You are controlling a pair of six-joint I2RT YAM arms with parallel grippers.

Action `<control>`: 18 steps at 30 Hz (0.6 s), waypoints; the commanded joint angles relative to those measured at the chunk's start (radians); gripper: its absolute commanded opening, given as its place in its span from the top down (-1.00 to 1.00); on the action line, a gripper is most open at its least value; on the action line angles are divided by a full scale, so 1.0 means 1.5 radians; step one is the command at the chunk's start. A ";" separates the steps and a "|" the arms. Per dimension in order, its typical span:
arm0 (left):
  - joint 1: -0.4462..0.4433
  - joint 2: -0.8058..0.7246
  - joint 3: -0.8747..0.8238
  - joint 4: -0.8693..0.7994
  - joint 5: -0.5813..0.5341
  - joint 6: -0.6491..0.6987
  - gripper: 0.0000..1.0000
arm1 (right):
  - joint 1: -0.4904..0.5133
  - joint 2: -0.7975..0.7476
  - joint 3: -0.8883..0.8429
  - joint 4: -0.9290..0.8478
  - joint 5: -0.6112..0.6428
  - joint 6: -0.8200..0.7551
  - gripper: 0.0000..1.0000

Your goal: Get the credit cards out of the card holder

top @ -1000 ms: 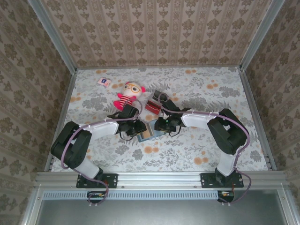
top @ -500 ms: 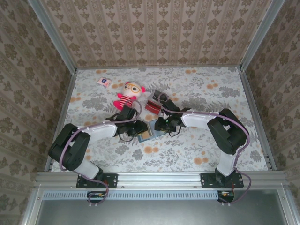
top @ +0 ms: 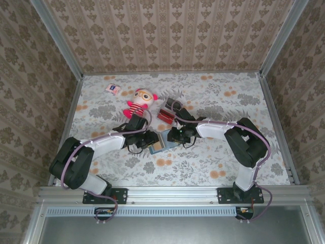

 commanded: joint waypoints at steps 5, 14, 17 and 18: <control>0.002 0.009 0.013 -0.035 -0.027 0.008 0.27 | 0.007 0.043 -0.013 -0.072 0.020 0.005 0.30; 0.002 0.026 0.015 -0.018 -0.023 0.006 0.22 | 0.007 0.040 -0.014 -0.071 0.021 0.006 0.30; 0.001 0.027 0.011 0.003 -0.007 0.006 0.30 | 0.007 0.040 -0.015 -0.070 0.021 0.007 0.30; 0.001 0.027 0.011 0.007 -0.005 0.007 0.33 | 0.007 0.040 -0.015 -0.070 0.020 0.007 0.30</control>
